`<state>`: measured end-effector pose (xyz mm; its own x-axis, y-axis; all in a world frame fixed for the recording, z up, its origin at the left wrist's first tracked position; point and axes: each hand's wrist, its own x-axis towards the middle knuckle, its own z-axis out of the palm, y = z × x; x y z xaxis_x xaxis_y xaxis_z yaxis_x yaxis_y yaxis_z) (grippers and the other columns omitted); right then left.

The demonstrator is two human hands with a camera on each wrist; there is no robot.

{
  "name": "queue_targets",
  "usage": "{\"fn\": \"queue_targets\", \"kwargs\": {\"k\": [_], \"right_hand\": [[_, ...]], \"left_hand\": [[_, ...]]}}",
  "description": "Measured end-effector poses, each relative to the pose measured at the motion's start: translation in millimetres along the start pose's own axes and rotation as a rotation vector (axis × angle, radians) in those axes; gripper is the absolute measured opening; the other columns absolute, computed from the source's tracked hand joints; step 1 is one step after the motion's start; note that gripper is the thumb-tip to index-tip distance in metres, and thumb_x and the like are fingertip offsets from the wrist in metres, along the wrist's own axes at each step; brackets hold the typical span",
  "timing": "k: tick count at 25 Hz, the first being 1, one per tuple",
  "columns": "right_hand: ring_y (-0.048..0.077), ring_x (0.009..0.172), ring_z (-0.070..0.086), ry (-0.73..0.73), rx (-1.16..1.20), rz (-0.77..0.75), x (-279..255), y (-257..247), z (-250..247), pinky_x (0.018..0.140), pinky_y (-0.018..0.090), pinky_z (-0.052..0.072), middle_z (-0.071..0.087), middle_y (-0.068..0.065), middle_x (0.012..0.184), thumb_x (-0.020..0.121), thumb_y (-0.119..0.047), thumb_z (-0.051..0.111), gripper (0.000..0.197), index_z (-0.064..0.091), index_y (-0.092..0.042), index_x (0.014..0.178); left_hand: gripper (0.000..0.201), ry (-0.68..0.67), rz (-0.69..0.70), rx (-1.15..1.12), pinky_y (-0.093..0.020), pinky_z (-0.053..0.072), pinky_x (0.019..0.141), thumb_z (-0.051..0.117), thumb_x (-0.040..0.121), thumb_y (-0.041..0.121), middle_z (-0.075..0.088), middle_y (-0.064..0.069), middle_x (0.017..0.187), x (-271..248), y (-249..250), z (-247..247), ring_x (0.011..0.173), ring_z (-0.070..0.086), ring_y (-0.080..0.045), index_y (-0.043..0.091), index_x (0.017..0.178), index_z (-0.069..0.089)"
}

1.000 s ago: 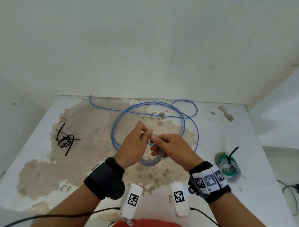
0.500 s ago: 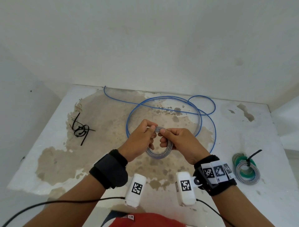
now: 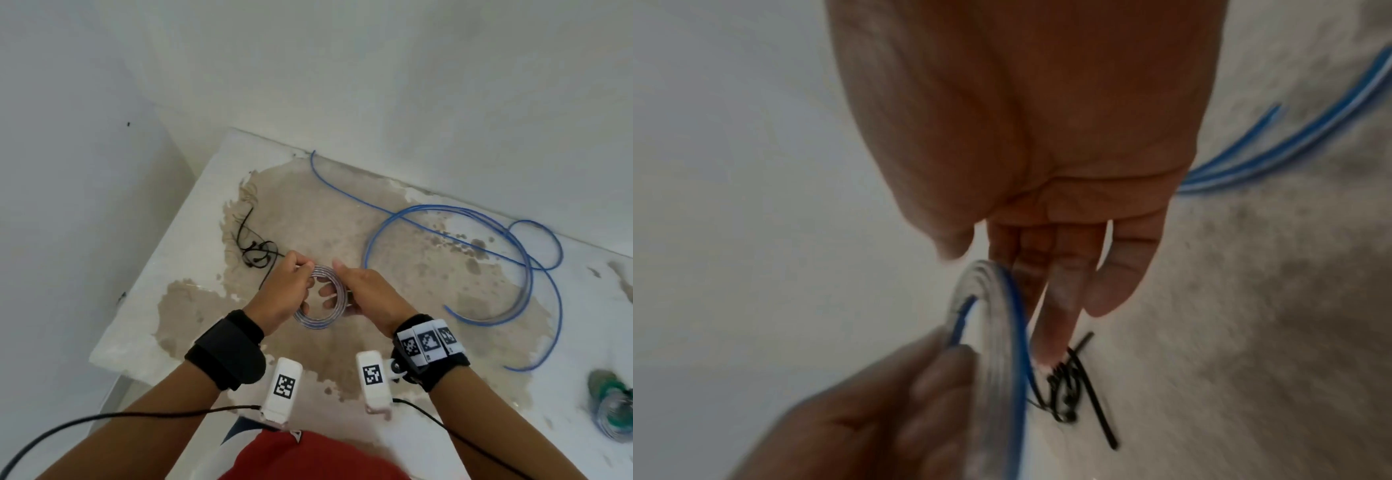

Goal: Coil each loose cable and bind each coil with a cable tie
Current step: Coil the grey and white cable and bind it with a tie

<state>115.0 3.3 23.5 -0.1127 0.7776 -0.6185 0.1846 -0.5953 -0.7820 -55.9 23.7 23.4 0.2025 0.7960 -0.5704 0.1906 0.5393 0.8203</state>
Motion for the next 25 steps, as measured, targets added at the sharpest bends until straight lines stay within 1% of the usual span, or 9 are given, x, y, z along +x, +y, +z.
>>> {"fn": "queue_targets", "kwargs": {"k": [2, 3, 6, 9, 11, 13, 19, 23, 25], "right_hand": [[0.012, 0.077, 0.071, 0.095, -0.112, -0.022, 34, 9, 32, 0.067, 0.025, 0.053, 0.077, -0.001, 0.097, 0.107, -0.044, 0.042, 0.04, 0.074, -0.02, 0.108], [0.011, 0.08, 0.068, 0.13, -0.274, -0.084, 51, 16, 47, 0.07, 0.025, 0.049, 0.075, -0.003, 0.1, 0.107, -0.037, 0.046, 0.032, 0.073, -0.02, 0.111], [0.021, 0.093, 0.064, 0.069, -0.787, -0.212, 89, 36, 86, 0.078, 0.031, 0.048, 0.066, -0.003, 0.104, 0.104, -0.024, 0.048, 0.02, 0.067, -0.022, 0.109], [0.026, 0.089, 0.063, 0.096, -0.959, -0.219, 110, 35, 109, 0.077, 0.041, 0.054, 0.062, 0.001, 0.109, 0.104, -0.032, 0.048, 0.022, 0.065, -0.019, 0.109], [0.025, 0.087, 0.065, 0.11, -1.04, -0.221, 119, 32, 116, 0.074, 0.041, 0.056, 0.061, -0.002, 0.109, 0.102, -0.034, 0.048, 0.022, 0.065, -0.023, 0.108], [0.023, 0.087, 0.065, 0.12, -1.05, -0.25, 123, 31, 118, 0.071, 0.037, 0.055, 0.062, -0.005, 0.108, 0.101, -0.033, 0.048, 0.021, 0.067, -0.026, 0.105], [0.016, 0.088, 0.061, 0.228, -0.916, -0.359, 104, 33, 95, 0.066, 0.023, 0.037, 0.063, -0.006, 0.109, 0.104, -0.025, 0.05, 0.023, 0.071, -0.027, 0.112], [0.007, 0.079, 0.064, 0.455, -0.656, -0.388, 72, 31, 59, 0.071, 0.022, 0.05, 0.069, -0.012, 0.103, 0.1, -0.024, 0.059, 0.014, 0.07, -0.029, 0.108], [0.005, 0.074, 0.066, 0.598, -0.417, -0.45, 40, 13, 38, 0.068, 0.016, 0.05, 0.07, -0.015, 0.092, 0.099, -0.019, 0.062, 0.015, 0.066, -0.034, 0.1]], "left_hand": [[0.013, 0.053, -0.036, -0.014, -0.032, 0.043, 0.052, 0.041, 0.106, 0.027, 0.046, -0.002, 0.076, 8, -5, -43, 0.056, 0.039, -0.012, 0.017, 0.104, 0.05], [0.014, 0.072, -0.049, -0.026, -0.033, 0.042, 0.052, 0.042, 0.106, 0.029, 0.046, -0.002, 0.077, 14, -7, -63, 0.056, 0.039, -0.012, 0.018, 0.102, 0.05], [0.019, 0.101, -0.045, -0.004, -0.033, 0.044, 0.053, 0.042, 0.106, 0.034, 0.049, -0.001, 0.077, 25, -10, -104, 0.054, 0.039, -0.012, 0.017, 0.105, 0.052], [0.025, 0.127, -0.042, 0.046, -0.031, 0.045, 0.054, 0.041, 0.107, 0.035, 0.051, -0.001, 0.079, 31, -12, -121, 0.056, 0.042, -0.012, 0.012, 0.112, 0.052], [0.026, 0.118, -0.045, 0.049, -0.033, 0.045, 0.055, 0.04, 0.107, 0.034, 0.05, -0.002, 0.079, 33, -15, -127, 0.057, 0.041, -0.013, 0.011, 0.112, 0.051], [0.024, 0.117, -0.048, 0.055, -0.034, 0.046, 0.056, 0.039, 0.107, 0.032, 0.05, -0.003, 0.08, 35, -18, -131, 0.058, 0.042, -0.014, 0.012, 0.112, 0.051], [0.024, 0.111, -0.044, 0.019, -0.031, 0.046, 0.055, 0.041, 0.106, 0.034, 0.05, -0.001, 0.078, 35, -14, -124, 0.058, 0.043, -0.012, 0.014, 0.11, 0.053], [0.023, 0.057, 0.014, 0.067, -0.032, 0.046, 0.057, 0.038, 0.107, 0.033, 0.048, -0.001, 0.077, 35, -4, -96, 0.058, 0.041, -0.012, 0.014, 0.108, 0.051], [0.022, 0.024, 0.029, 0.069, -0.033, 0.045, 0.058, 0.038, 0.107, 0.033, 0.047, -0.001, 0.079, 35, 3, -74, 0.058, 0.04, -0.012, 0.016, 0.104, 0.051]]}}
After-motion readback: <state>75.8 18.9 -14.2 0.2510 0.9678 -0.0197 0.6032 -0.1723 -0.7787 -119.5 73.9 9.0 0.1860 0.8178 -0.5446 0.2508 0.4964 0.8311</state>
